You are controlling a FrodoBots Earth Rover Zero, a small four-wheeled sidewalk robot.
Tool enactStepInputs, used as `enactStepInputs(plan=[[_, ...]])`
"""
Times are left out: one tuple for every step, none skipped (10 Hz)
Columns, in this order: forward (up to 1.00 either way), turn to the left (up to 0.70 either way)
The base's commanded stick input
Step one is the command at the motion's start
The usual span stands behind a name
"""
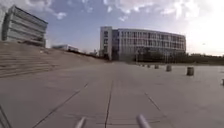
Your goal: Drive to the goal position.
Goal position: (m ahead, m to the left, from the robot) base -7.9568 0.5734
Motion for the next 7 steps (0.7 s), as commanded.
enactStepInputs(plan=[[0.7,0.0],[0.7,0.0],[0.7,0.0],[0.7,0.0],[0.7,0.0],[0.7,0.0],[0.7,0.0]])
